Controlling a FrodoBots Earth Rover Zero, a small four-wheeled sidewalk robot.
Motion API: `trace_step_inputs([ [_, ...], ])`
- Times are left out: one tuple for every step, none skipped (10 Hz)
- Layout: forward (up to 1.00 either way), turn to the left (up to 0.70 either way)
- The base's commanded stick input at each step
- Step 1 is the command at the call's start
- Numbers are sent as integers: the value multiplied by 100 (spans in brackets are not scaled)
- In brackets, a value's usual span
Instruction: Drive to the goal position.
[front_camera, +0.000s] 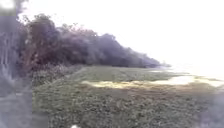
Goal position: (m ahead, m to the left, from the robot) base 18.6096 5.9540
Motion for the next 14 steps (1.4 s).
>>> trace_step_inputs([
  [60, -15],
  [60, -15],
  [60, -15],
  [60, -15],
  [60, -15],
  [60, -15],
  [60, -15],
  [60, -15],
  [60, -15],
  [60, -15],
  [60, -15],
  [60, -15],
  [60, -15],
  [60, -15],
])
